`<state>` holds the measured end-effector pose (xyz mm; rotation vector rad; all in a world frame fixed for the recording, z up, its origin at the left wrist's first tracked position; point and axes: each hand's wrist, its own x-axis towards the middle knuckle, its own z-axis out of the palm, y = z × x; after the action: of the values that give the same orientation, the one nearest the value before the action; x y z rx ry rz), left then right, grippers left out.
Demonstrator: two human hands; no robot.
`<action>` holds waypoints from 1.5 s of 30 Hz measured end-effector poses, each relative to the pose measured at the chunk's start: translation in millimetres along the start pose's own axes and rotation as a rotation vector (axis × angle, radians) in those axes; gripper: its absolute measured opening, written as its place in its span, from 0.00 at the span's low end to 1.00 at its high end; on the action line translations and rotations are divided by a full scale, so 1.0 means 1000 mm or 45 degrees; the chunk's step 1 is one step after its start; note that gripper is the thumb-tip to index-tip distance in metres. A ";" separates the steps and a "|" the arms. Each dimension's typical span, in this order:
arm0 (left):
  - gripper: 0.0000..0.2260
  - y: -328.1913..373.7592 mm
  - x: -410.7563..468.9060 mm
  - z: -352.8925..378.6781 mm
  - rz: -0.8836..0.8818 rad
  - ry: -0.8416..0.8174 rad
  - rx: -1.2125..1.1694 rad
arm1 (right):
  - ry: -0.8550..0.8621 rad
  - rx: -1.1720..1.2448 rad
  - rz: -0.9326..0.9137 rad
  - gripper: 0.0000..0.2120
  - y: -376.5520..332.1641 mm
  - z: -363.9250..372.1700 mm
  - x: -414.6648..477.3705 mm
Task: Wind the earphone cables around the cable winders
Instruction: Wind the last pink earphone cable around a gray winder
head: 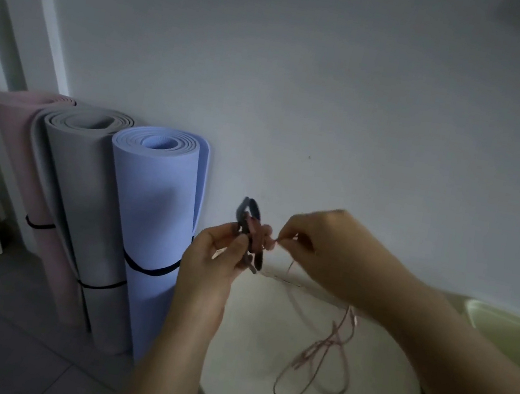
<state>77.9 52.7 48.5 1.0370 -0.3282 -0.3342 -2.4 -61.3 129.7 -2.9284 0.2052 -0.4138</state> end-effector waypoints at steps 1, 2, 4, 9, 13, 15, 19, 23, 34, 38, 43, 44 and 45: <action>0.07 0.001 -0.002 0.001 -0.001 -0.058 0.072 | 0.036 -0.037 0.006 0.08 0.003 -0.007 0.002; 0.06 0.002 -0.003 0.002 -0.007 -0.124 0.148 | 0.050 -0.064 -0.004 0.07 0.007 -0.013 0.004; 0.06 0.002 -0.004 0.000 -0.029 -0.229 0.290 | 0.027 -0.118 -0.067 0.06 0.015 -0.021 0.008; 0.08 0.001 -0.002 -0.008 -0.079 -0.307 0.506 | 0.096 -0.121 -0.211 0.05 0.037 -0.020 0.009; 0.07 -0.001 -0.002 -0.009 -0.098 -0.340 0.604 | 0.197 -0.025 -0.307 0.04 0.046 -0.008 0.006; 0.06 -0.001 -0.002 -0.010 -0.105 -0.325 0.630 | 0.240 0.024 -0.325 0.03 0.048 -0.002 0.004; 0.06 -0.004 -0.001 -0.011 -0.140 -0.288 0.684 | 0.291 0.043 -0.388 0.03 0.042 0.003 0.000; 0.07 -0.004 0.000 -0.010 -0.175 -0.274 0.616 | 0.317 0.061 -0.377 0.03 0.041 0.002 0.000; 0.09 0.003 -0.004 -0.012 -0.148 -0.560 0.482 | 0.187 0.321 -0.053 0.05 0.052 0.015 0.002; 0.10 0.005 -0.006 -0.009 -0.146 -0.629 0.247 | 0.065 0.404 -0.011 0.08 0.048 0.023 0.001; 0.11 0.009 -0.008 0.000 -0.165 -0.518 -0.116 | -0.055 0.525 0.065 0.15 0.033 0.047 -0.004; 0.11 0.008 -0.008 0.000 -0.159 -0.456 -0.135 | -0.116 0.481 0.085 0.15 0.031 0.053 -0.004; 0.11 0.007 -0.006 0.000 -0.154 -0.388 -0.148 | -0.187 0.434 0.094 0.14 0.030 0.059 -0.005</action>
<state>73.1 58.7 54.4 0.8932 -0.5142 -0.6160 6.2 -80.8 66.6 -2.5930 0.1992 -0.1977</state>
